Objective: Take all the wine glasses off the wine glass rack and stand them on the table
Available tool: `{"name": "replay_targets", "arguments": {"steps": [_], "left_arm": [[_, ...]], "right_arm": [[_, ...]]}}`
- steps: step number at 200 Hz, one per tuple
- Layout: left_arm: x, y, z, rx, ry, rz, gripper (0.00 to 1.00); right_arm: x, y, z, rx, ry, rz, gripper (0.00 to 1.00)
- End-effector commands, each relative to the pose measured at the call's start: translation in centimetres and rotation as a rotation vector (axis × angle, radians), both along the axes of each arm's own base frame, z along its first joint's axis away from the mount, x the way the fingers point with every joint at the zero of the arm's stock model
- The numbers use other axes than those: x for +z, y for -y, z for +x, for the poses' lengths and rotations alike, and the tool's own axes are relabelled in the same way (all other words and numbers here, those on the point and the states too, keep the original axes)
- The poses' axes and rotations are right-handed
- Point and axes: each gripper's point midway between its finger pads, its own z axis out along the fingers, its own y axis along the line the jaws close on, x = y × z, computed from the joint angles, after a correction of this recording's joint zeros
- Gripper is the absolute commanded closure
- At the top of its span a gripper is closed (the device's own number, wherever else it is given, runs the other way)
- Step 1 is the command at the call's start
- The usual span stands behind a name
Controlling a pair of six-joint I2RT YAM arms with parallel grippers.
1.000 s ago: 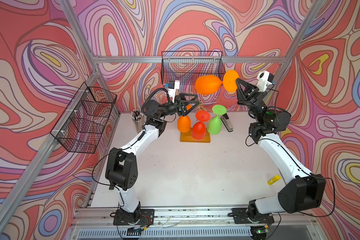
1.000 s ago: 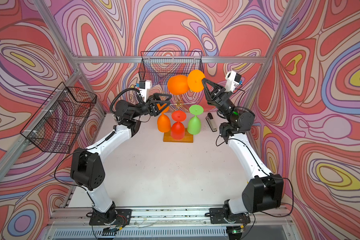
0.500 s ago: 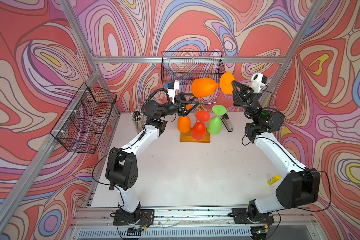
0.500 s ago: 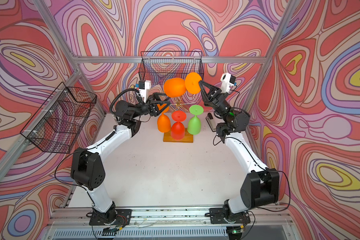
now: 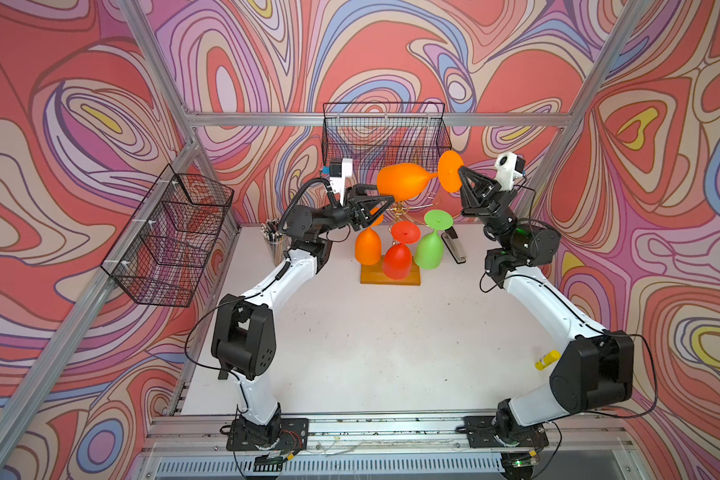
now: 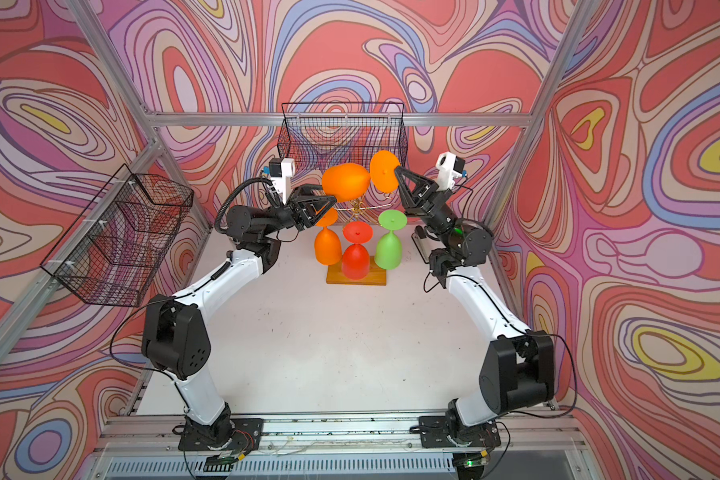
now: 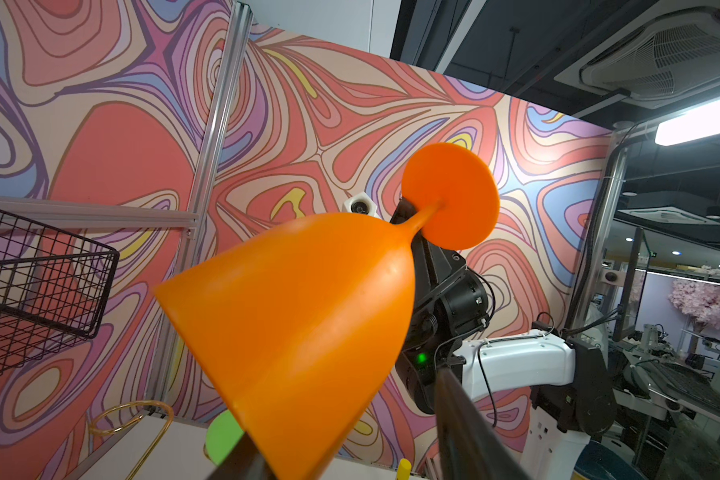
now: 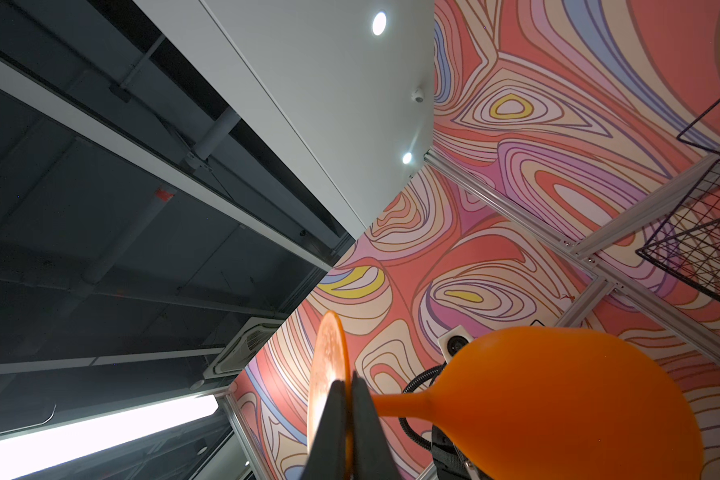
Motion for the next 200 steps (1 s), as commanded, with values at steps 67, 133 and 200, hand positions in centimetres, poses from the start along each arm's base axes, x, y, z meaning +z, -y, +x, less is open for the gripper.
{"name": "replay_targets", "arguments": {"steps": [67, 133, 200], "left_arm": [[0.9, -1.7, -0.4, -0.012, 0.066, -0.046, 0.97], [0.7, -3.5, -0.1, 0.019, 0.064, -0.015, 1.0], [0.8, -4.6, 0.2, 0.175, 0.024, 0.208, 1.0]], "right_arm": [[-2.8, -1.1, 3.2, -0.01, -0.049, -0.043, 0.89], [-3.0, 0.4, 4.7, -0.229, -0.054, -0.203, 0.53], [-3.5, 5.7, 2.9, -0.794, -0.117, -0.567, 0.44]]}}
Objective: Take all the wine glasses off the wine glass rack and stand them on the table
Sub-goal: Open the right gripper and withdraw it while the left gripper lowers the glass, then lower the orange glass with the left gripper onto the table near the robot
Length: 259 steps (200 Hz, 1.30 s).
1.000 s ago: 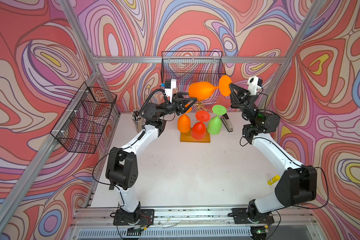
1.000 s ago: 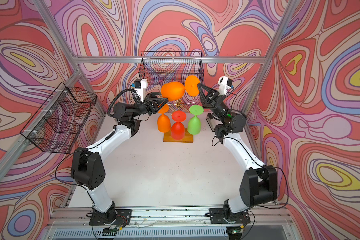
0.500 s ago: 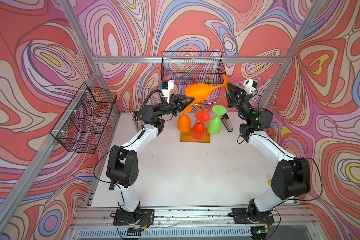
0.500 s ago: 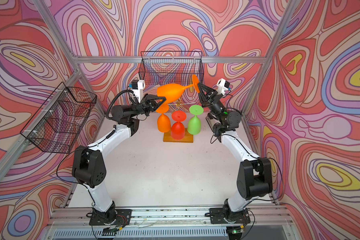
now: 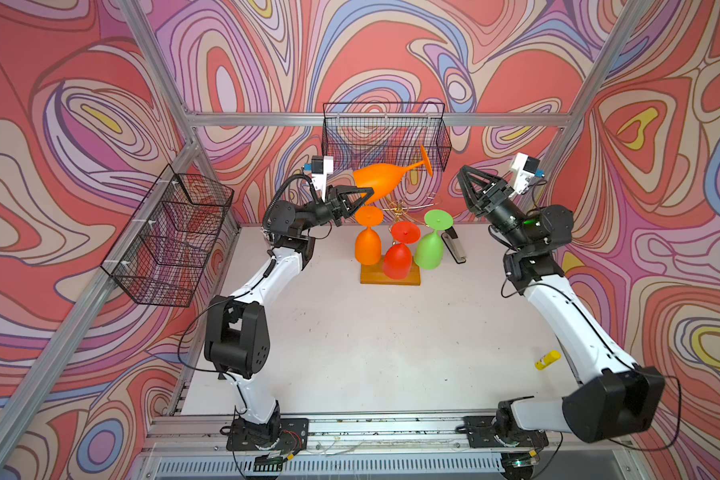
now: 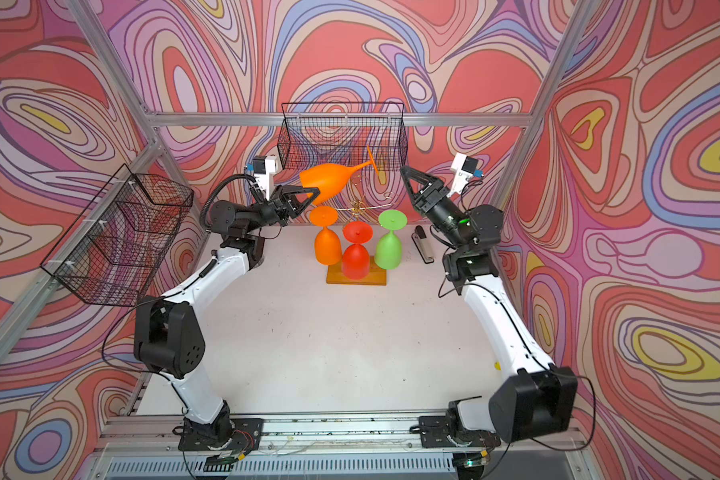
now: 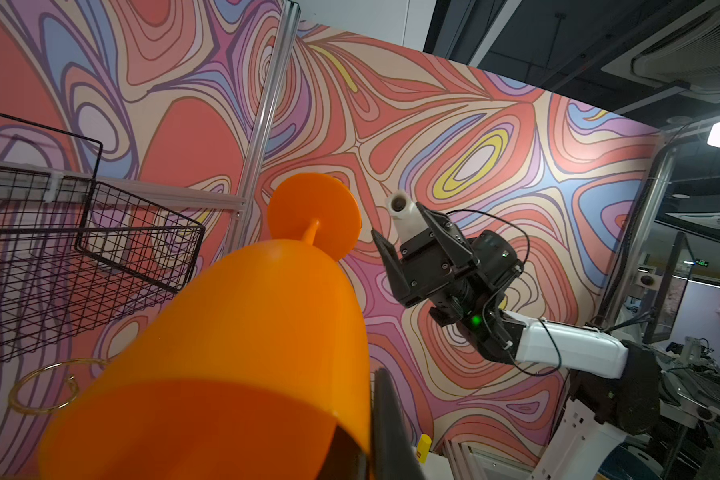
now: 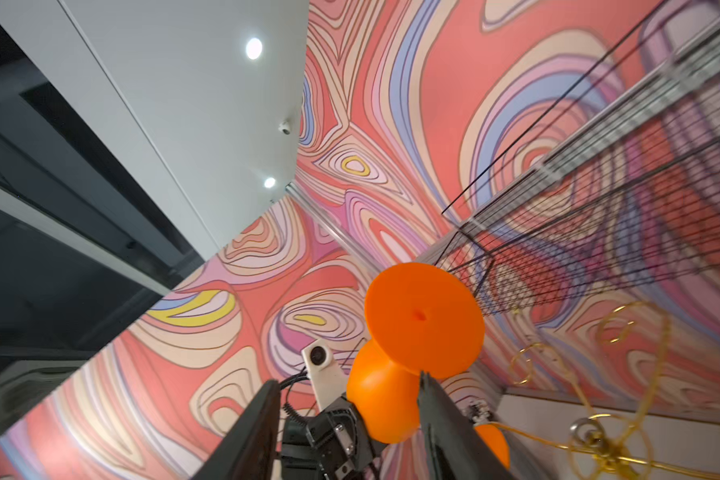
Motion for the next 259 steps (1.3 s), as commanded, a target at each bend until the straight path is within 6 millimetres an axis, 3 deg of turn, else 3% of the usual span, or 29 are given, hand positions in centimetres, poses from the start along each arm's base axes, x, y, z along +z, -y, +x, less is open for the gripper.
{"name": "replay_targets", "arguments": {"steps": [1, 33, 74, 95, 115, 174, 259], "left_arm": [[1.9, -0.4, -2.4, 0.067, 0.073, 0.122, 1.0], [2.8, -0.8, -5.6, 0.168, 0.11, 0.291, 1.0], [3.6, 0.5, -14.5, 0.102, 0.188, 0.485, 1.0], [2.5, 0.8, -18.8, 0.057, 0.203, 0.558, 1.0], [0.0, 0.7, -21.0, 0.069, 0.188, 0.669, 1.0], [-11.8, 2.1, -21.0, 0.081, 0.043, 1.161, 1.0], [-24.6, 5.5, -18.5, 0.009, -0.096, 1.621, 1.0]], "right_arm": [[-1.6, 2.8, -0.2, -0.275, -0.036, -0.224, 0.44], [-2.3, 4.8, -1.9, -0.408, -0.063, -0.333, 0.44], [-5.2, 6.9, -2.0, -0.518, -0.175, -0.398, 0.46], [-6.4, 8.1, -2.1, -0.58, -0.225, -0.414, 0.47], [-7.4, 9.6, -2.2, -0.654, -0.28, -0.431, 0.46], [-8.9, 12.6, -2.8, -0.817, -0.359, -0.504, 0.45], [-12.3, 13.7, -2.1, -0.87, -0.457, -0.604, 0.43]]}}
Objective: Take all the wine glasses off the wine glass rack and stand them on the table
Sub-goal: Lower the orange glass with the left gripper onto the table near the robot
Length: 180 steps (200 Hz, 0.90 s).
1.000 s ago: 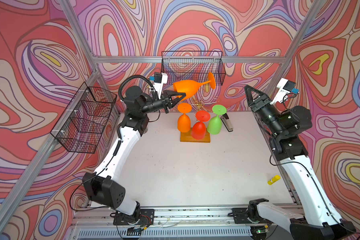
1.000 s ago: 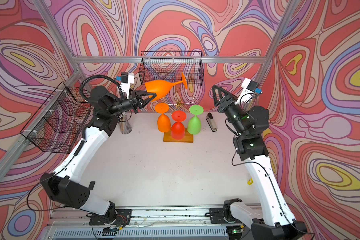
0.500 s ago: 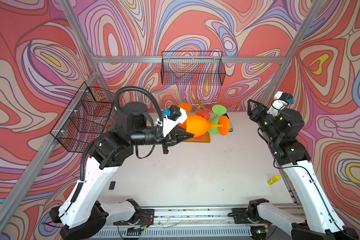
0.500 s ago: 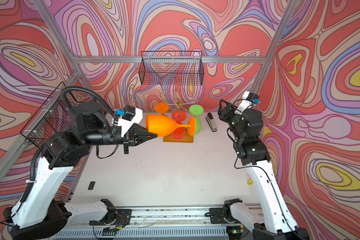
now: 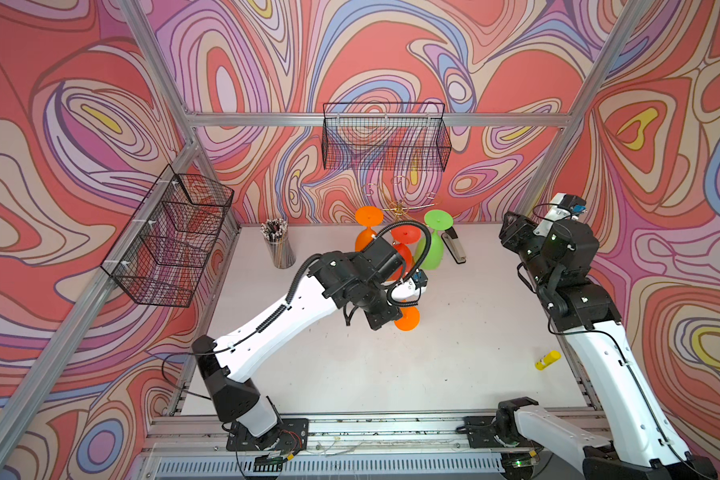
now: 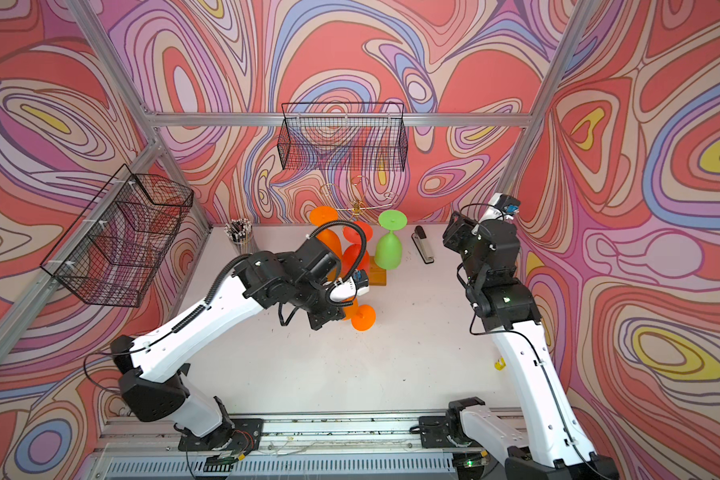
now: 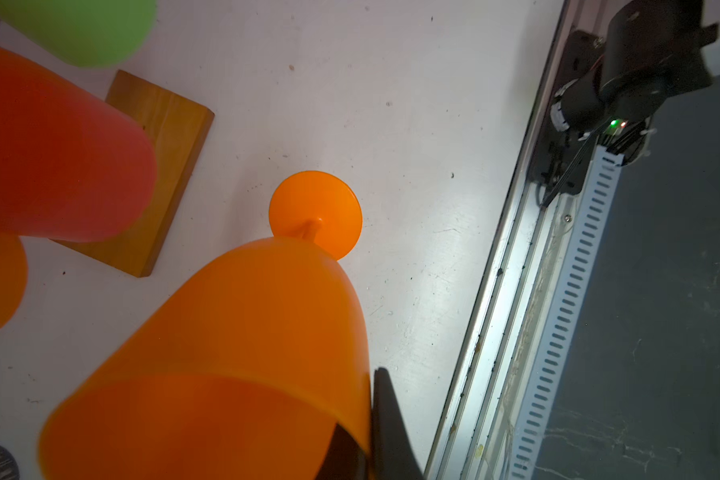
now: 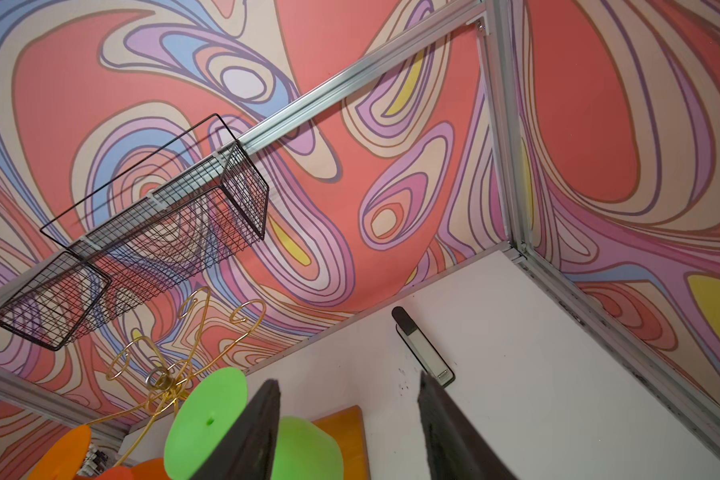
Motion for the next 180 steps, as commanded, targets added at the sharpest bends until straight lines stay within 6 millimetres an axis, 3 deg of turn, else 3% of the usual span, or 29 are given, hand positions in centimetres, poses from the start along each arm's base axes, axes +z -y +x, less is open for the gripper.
{"name": "replay_targets", "arguments": {"steps": [1, 34, 66, 180], "left_arm": [[-2.6, -0.8, 0.3, 0.004, -0.01, 0.171, 1.0], [-5.7, 0.1, 1.2, -0.009, -0.034, 0.287, 1.0], [-7.5, 0.9, 1.5, -0.024, -0.06, 0.323, 1.0], [-9.5, 1.2, 2.0, -0.035, -0.08, 0.433, 1.0]], "right_arm": [[-1.2, 0.7, 0.1, -0.035, -0.037, -0.035, 0.43], [-1.8, 0.9, 0.3, -0.049, -0.052, -0.046, 0.43], [-2.3, 1.1, 0.4, -0.058, -0.063, -0.056, 0.43], [-2.9, 1.1, 0.7, -0.061, -0.073, -0.064, 0.44]]}}
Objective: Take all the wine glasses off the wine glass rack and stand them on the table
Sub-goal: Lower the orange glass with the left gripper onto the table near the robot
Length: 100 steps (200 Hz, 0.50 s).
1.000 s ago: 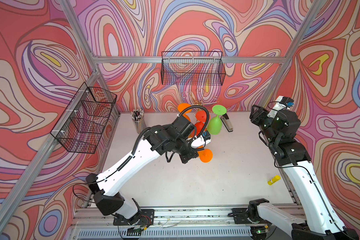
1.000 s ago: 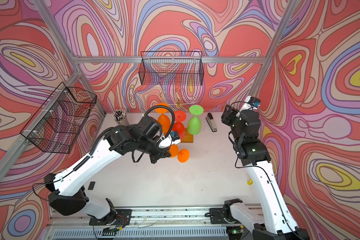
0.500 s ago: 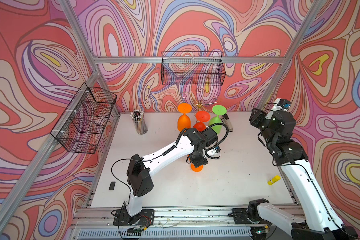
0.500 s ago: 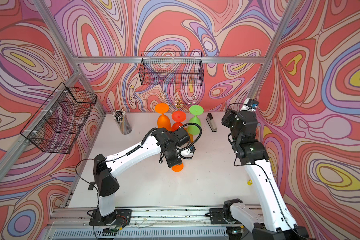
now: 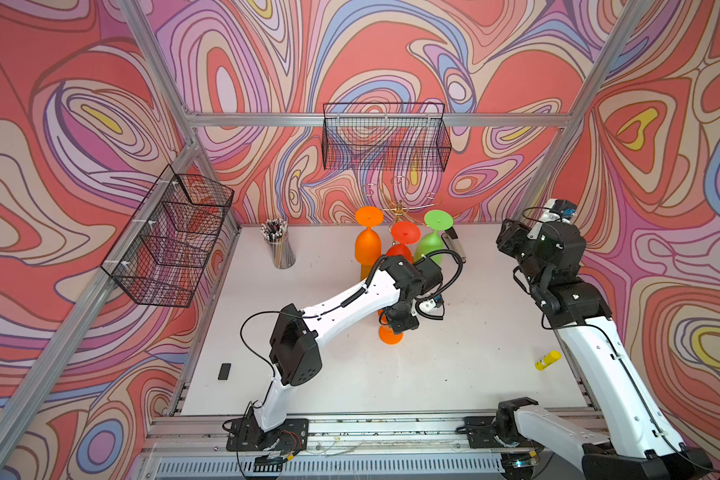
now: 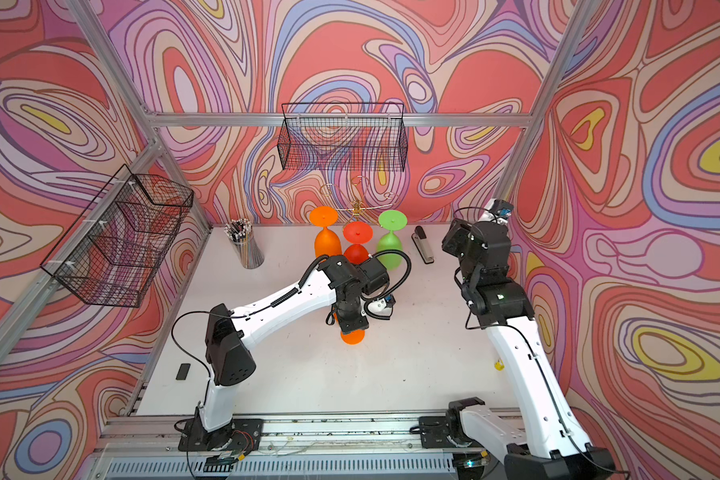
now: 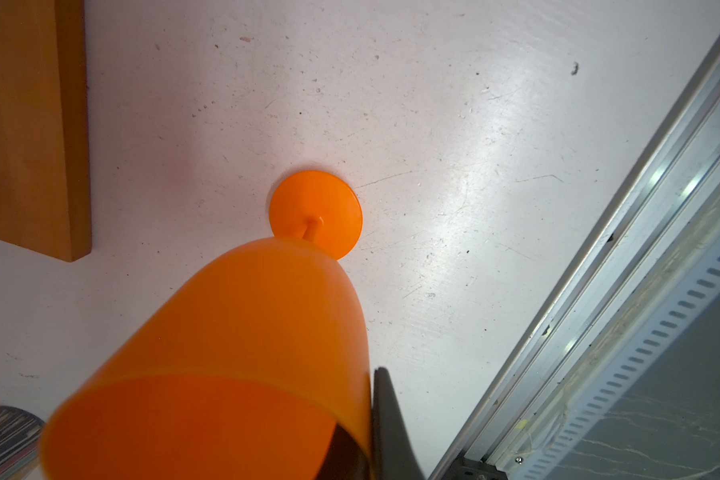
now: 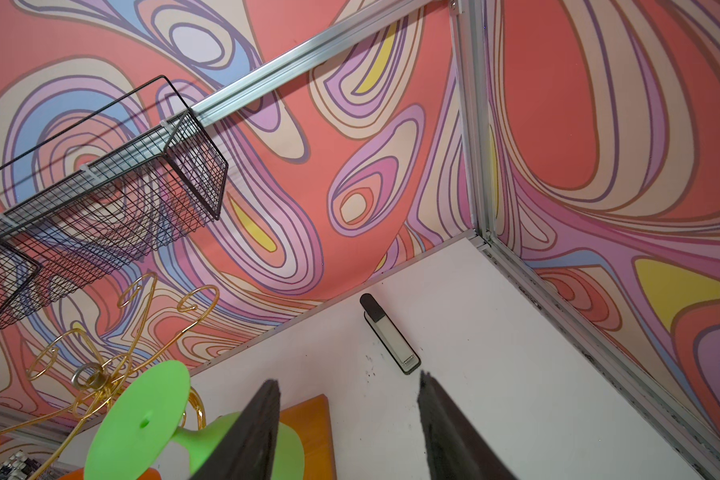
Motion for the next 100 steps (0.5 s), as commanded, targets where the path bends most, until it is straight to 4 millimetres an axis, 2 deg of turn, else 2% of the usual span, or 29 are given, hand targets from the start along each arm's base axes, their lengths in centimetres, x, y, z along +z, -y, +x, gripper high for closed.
{"name": "replay_targets", "arguments": {"steps": [1, 18, 50, 100], "left_arm": [[0.1, -0.8, -0.5, -0.021, -0.009, 0.056, 1.0], [0.1, -0.6, -0.6, -0.022, -0.009, 0.059, 1.0], [0.7, -0.2, -0.8, -0.029, -0.01, 0.034, 0.79], [1.9, -0.1, -1.0, -0.03, -0.008, 0.012, 0.55]], "right_arm": [[-0.4, 0.3, 0.0, -0.014, -0.007, -0.018, 0.44], [-0.3, 0.4, 0.0, -0.017, -0.006, -0.02, 0.44], [-0.4, 0.4, -0.1, -0.017, -0.006, -0.023, 0.44], [-0.7, 0.3, -0.1, -0.012, -0.009, -0.012, 0.44]]}}
